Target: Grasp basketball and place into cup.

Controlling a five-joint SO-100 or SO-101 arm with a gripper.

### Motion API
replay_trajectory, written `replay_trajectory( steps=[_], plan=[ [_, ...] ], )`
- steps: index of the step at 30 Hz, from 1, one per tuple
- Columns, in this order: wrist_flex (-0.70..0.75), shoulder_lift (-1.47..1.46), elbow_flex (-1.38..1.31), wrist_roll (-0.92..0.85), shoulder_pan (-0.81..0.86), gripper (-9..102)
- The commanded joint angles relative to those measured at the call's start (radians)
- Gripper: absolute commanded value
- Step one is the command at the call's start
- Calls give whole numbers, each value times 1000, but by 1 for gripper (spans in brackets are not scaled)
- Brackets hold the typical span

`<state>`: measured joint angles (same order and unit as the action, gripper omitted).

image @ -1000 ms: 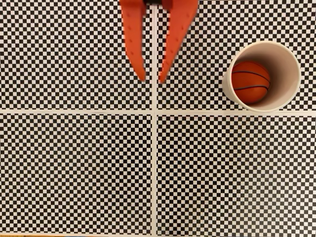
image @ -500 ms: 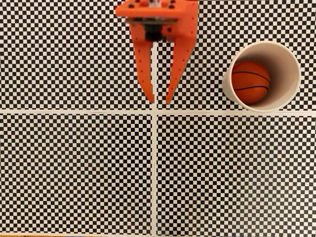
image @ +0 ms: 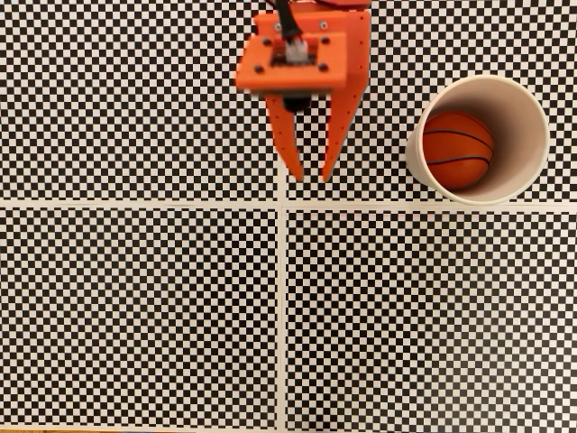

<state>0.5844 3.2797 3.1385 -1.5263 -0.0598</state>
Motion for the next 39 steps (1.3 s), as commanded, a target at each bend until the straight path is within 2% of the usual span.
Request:
replay_trajectory(
  steps=[1, 6, 19, 23, 39],
  plan=[
    [117, 9, 35, -17, -9, 3],
    [308, 9, 35, -52, 2, 3],
    [660, 9, 35, -104, 72, 0],
    [666, 9, 35, -147, 78, 0],
    [669, 11, 35, -107, 91, 0]
  ],
)
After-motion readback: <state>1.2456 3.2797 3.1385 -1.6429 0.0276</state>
